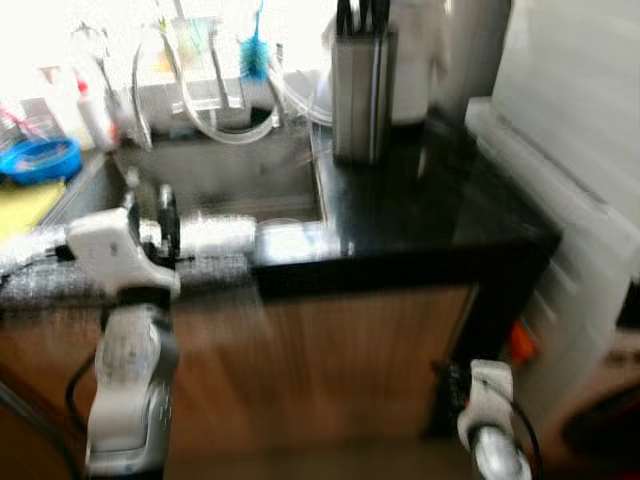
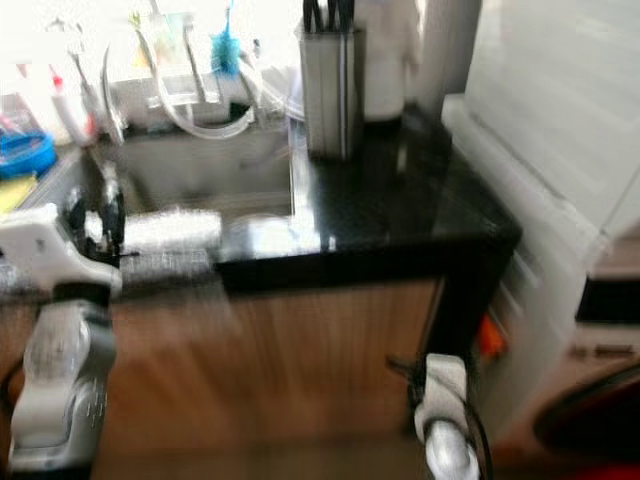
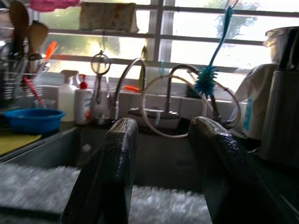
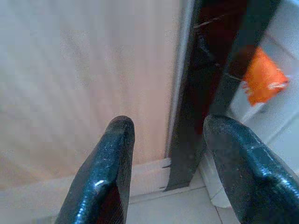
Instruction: Kitchen organization
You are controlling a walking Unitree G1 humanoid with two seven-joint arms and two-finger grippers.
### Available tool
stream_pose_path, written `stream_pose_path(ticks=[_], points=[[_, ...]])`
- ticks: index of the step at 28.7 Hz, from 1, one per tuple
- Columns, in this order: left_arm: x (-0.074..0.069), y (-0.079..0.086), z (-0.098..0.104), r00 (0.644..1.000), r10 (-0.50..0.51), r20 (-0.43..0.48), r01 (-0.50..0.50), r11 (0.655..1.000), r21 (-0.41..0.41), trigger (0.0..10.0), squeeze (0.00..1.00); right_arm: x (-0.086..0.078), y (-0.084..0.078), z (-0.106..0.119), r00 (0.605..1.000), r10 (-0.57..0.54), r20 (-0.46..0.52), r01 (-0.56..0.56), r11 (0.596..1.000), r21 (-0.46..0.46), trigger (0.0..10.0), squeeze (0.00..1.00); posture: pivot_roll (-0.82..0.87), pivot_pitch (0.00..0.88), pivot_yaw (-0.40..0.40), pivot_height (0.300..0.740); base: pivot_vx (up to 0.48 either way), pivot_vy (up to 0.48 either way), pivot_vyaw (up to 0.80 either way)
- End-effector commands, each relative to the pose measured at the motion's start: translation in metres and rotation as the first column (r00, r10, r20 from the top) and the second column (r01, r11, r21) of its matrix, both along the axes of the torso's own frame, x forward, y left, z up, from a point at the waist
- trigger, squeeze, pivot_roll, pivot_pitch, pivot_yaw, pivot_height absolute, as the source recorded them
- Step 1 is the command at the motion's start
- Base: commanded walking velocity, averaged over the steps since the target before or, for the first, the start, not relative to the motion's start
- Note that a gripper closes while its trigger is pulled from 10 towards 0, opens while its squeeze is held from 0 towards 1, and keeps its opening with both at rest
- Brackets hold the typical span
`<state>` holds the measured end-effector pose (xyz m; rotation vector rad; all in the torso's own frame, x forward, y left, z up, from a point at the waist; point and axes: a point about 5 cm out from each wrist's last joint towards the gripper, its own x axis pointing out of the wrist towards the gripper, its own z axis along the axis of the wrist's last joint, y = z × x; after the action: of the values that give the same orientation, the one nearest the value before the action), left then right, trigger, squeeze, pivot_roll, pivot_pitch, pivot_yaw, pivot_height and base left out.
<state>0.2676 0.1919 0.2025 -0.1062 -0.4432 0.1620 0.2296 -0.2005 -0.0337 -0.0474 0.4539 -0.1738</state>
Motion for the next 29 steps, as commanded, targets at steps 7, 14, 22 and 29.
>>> stream_pose_path(ticks=[7, 14, 22, 29], points=[[0.000, 0.005, 0.003, 1.000, 0.023, 0.001, -0.023, 1.000, 0.018, 10.0, 0.00, 0.005, 0.006, 0.002, 1.000, 0.018, 0.013, -0.018, 1.000, 0.005, 10.0, 0.00, 0.07, 0.000, 0.066, 0.740, 0.000, 0.000, 0.48], [0.000, 0.005, 0.003, 1.000, 0.023, 0.001, -0.023, 1.000, 0.018, 10.0, 0.00, 0.005, 0.006, 0.002, 1.000, 0.017, 0.013, -0.017, 1.000, 0.005, 10.0, 0.00, 0.07, 0.000, 0.066, 0.740, 0.000, 0.000, 0.48], [-0.014, 0.046, -0.081, 0.937, 0.158, -0.312, -0.168, 0.986, -0.003, 10.0, 0.00, 0.003, 0.007, 0.000, 1.000, 0.019, 0.000, -0.019, 1.000, 0.008, 10.0, 0.00, 0.05, 0.000, 0.074, 0.740, 0.000, 0.000, 0.50], [-0.038, 0.066, -0.128, 0.848, 0.268, -0.458, -0.280, 0.959, 0.042, 10.0, 0.00, 0.004, 0.006, 0.000, 1.000, 0.020, -0.002, -0.020, 1.000, 0.010, 10.0, 0.00, 0.05, 0.000, 0.074, 0.740, 0.000, 0.000, 0.51]])
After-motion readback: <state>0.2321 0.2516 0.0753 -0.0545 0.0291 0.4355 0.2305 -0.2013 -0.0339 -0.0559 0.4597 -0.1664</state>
